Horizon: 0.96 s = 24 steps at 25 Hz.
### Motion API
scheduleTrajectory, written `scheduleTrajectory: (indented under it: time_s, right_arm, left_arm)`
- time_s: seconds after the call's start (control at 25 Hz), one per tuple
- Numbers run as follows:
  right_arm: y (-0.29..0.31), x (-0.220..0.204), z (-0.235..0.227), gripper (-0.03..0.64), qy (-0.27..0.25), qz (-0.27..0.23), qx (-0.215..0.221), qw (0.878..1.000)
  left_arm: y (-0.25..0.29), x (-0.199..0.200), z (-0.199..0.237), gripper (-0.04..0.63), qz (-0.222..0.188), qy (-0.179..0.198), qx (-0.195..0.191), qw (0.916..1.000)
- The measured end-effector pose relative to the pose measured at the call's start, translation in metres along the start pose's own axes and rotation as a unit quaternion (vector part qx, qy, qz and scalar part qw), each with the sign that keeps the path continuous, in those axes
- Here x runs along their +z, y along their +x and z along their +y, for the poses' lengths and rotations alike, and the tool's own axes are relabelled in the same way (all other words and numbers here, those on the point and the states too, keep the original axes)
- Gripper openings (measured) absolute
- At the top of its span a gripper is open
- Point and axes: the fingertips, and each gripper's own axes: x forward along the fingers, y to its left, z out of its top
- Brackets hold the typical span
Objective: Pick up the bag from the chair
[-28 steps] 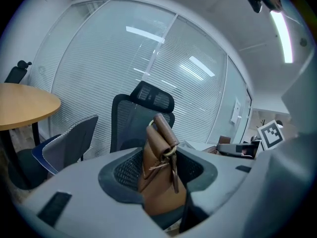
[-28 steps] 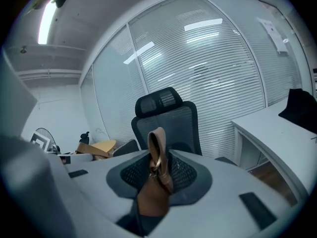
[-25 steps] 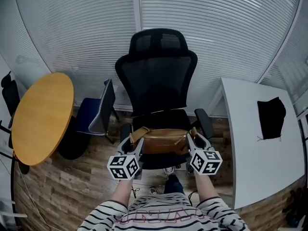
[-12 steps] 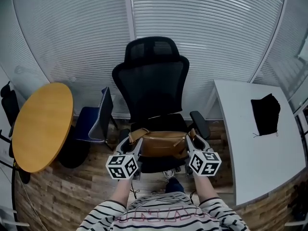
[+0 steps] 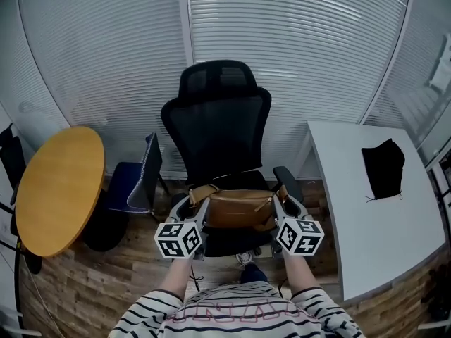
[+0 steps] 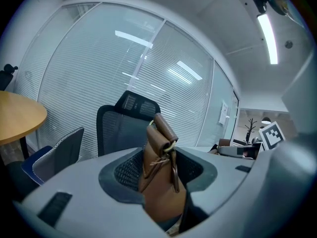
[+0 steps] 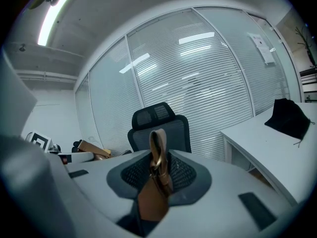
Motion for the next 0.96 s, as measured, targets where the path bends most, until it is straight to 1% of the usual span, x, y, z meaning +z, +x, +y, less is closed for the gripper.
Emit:
scheduleTrajectory:
  time_s: [0.28,0.96]
  right_arm:
    - [0.001,0.01,-0.006,0.11,-0.004,-0.008,-0.004,1.0]
    - [0.02,0.007,-0.015,0.109,0.001,-0.001,-0.004,1.0]
  left_arm:
    - [0.008,0.007,-0.005,0.206,-0.004,0.002,-0.004,1.0]
    - [0.025,0.005,0.001,0.207,0.004,0.002,0.005,1.0]
